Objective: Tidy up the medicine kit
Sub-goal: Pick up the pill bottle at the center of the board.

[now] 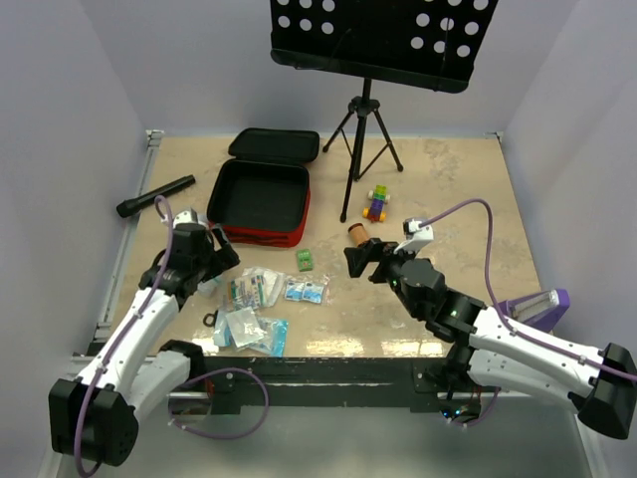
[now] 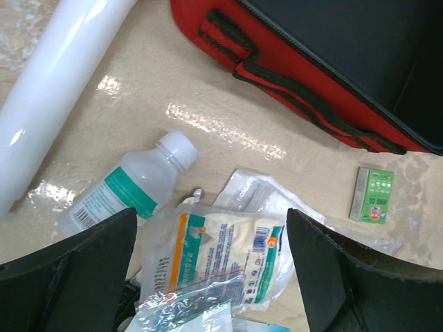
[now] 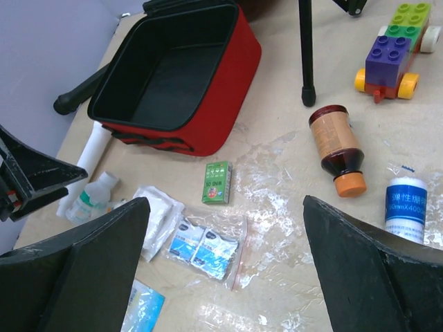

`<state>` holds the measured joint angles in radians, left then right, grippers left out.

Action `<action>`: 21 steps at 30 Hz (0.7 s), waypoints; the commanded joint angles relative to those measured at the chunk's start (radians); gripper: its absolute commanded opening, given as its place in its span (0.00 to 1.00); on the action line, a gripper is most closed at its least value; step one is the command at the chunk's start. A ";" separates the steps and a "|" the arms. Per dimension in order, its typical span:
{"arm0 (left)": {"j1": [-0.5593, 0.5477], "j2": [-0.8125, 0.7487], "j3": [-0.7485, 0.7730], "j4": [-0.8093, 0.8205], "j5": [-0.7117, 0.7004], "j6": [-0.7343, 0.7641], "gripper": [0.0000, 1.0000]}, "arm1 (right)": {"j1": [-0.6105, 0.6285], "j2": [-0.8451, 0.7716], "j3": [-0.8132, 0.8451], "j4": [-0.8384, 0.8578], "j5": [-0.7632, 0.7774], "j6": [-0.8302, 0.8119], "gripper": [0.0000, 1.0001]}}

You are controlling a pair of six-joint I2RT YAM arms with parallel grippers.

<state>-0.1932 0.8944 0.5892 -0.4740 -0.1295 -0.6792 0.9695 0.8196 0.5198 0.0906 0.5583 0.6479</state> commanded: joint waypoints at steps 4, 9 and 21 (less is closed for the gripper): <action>0.004 0.049 0.098 -0.083 -0.163 0.012 0.92 | 0.000 -0.004 -0.021 0.061 -0.050 -0.001 0.98; 0.005 0.211 0.179 -0.143 -0.211 0.125 0.88 | 0.000 0.027 -0.030 0.090 -0.077 -0.007 0.98; 0.005 0.394 0.212 -0.100 -0.127 0.260 0.70 | 0.000 0.021 -0.053 0.112 -0.124 -0.021 0.98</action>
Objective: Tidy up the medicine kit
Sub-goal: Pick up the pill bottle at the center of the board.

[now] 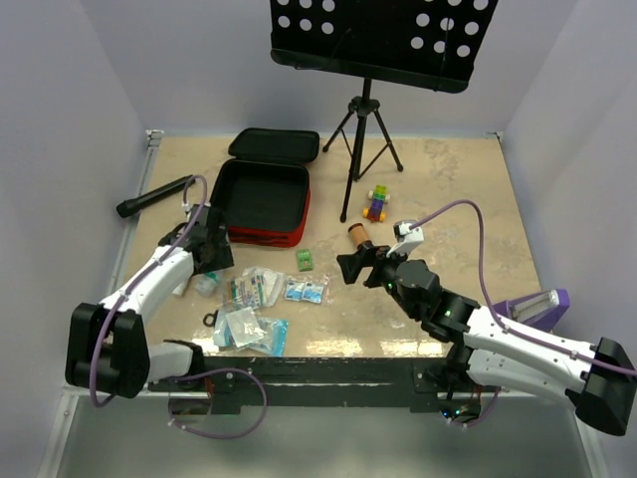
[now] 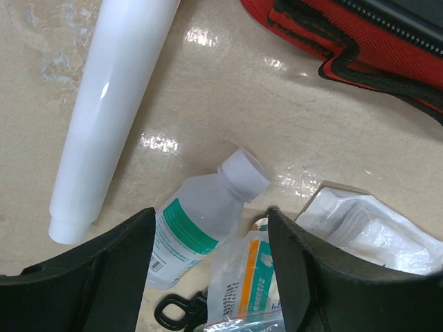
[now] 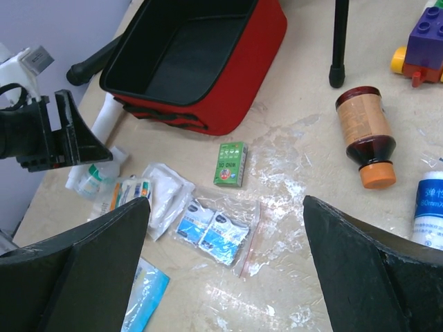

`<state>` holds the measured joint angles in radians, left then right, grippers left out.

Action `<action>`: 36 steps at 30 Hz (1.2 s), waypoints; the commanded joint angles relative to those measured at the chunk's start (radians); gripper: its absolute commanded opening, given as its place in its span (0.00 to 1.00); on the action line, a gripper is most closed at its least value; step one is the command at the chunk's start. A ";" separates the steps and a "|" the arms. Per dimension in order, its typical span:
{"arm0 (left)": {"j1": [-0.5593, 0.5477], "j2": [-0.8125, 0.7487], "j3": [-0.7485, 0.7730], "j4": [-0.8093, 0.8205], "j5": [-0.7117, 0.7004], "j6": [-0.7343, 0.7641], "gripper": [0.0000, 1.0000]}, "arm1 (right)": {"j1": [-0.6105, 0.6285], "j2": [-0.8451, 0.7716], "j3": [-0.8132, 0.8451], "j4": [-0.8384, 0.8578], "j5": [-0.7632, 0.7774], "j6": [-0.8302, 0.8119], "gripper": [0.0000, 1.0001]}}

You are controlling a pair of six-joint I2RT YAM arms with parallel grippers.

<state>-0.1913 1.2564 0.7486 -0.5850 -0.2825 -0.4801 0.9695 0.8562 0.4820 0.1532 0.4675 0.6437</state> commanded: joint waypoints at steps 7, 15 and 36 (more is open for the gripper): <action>0.001 0.117 0.060 0.007 0.017 0.074 0.68 | 0.000 0.009 -0.005 0.052 -0.047 -0.033 0.98; -0.003 0.181 0.075 0.011 0.065 0.106 0.51 | 0.000 0.007 0.009 0.049 -0.049 -0.039 0.98; -0.066 0.145 0.011 0.028 0.164 0.015 0.52 | 0.001 0.058 0.052 0.029 -0.040 -0.046 0.98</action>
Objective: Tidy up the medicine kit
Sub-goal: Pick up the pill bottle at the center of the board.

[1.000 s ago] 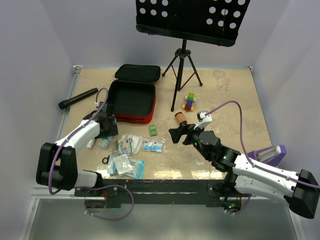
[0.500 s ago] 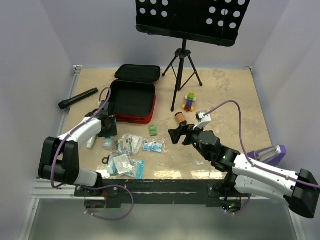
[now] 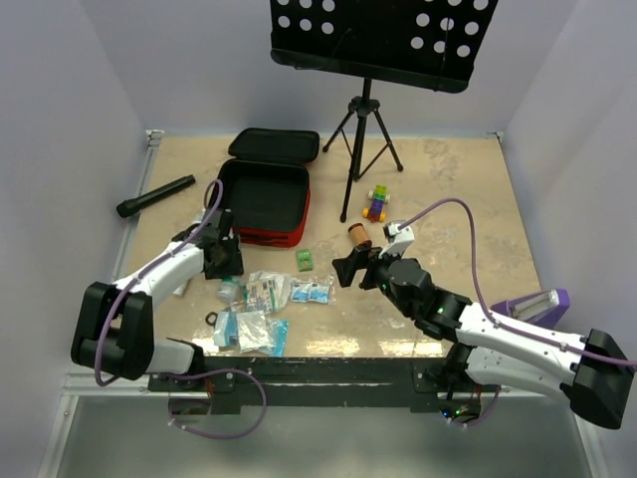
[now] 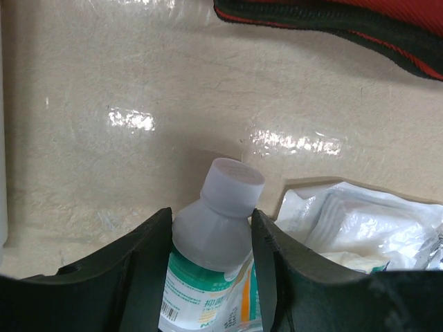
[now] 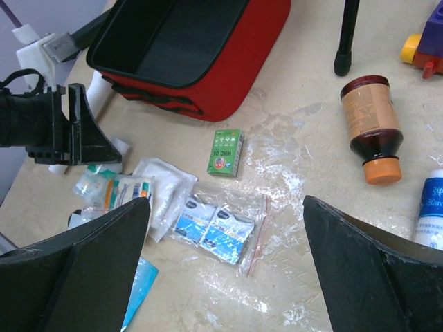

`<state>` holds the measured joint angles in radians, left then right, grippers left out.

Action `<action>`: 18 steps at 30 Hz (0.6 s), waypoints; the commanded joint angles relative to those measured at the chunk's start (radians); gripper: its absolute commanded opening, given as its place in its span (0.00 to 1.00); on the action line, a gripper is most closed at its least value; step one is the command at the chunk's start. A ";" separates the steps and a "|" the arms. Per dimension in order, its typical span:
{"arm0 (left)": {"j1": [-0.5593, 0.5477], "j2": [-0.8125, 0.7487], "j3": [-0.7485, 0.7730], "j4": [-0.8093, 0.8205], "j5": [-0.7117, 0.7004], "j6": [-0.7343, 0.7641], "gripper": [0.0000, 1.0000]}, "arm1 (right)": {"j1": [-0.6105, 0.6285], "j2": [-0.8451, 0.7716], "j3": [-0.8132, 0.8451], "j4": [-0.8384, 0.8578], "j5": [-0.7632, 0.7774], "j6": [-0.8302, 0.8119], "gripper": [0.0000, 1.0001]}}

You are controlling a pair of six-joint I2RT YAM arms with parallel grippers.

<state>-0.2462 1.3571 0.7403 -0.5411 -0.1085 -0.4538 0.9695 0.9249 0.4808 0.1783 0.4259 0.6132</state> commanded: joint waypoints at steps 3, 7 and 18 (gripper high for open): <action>-0.031 0.069 0.022 -0.014 -0.013 -0.009 0.52 | 0.000 -0.020 0.050 -0.003 0.004 -0.009 0.98; -0.036 0.034 0.024 -0.016 -0.039 -0.014 0.30 | 0.001 -0.034 0.042 -0.013 0.005 -0.003 0.98; -0.034 -0.237 0.140 -0.123 -0.109 -0.028 0.00 | 0.000 -0.023 0.084 -0.031 0.005 -0.026 0.98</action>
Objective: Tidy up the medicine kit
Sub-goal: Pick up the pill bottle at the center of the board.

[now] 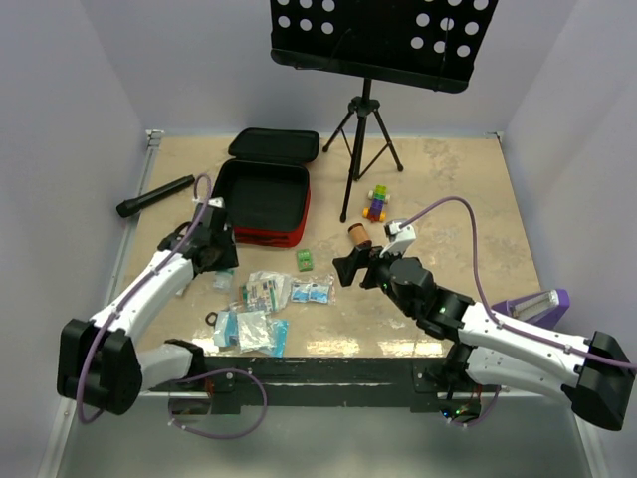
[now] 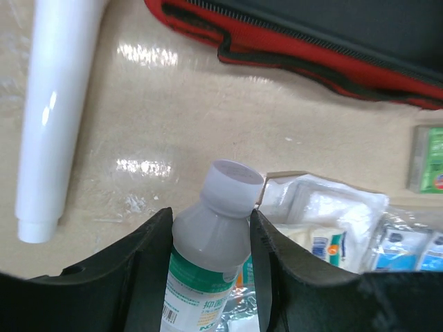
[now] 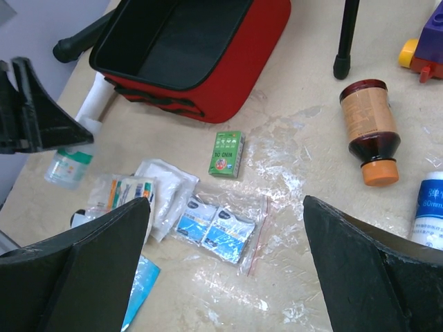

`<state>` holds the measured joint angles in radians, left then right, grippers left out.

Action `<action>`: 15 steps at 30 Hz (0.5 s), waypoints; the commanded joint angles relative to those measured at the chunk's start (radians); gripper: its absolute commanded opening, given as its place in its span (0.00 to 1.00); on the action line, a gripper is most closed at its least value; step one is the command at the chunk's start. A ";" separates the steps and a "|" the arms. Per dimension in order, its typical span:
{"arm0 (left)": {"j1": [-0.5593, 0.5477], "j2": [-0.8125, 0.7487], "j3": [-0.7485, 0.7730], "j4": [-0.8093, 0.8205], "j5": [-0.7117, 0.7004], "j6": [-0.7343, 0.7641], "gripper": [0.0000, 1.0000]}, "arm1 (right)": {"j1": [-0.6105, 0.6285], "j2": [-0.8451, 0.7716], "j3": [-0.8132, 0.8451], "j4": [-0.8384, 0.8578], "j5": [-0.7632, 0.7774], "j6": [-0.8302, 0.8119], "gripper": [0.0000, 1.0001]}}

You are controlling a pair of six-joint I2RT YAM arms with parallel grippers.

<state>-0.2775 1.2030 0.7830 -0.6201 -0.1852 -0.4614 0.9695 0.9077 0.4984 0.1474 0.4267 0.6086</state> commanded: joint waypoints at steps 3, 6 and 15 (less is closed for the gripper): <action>-0.003 -0.128 0.177 -0.061 -0.049 -0.023 0.00 | 0.000 -0.013 0.084 -0.011 0.001 -0.026 0.98; -0.003 -0.090 0.280 -0.021 -0.068 -0.026 0.00 | 0.000 -0.021 0.101 -0.009 -0.014 -0.030 0.98; 0.018 0.416 0.643 0.066 -0.181 0.024 0.00 | 0.000 0.011 0.152 -0.023 -0.022 -0.067 0.98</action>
<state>-0.2756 1.4483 1.3128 -0.5999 -0.2878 -0.4709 0.9695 0.9138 0.6010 0.1184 0.4229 0.5747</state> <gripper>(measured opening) 0.496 0.978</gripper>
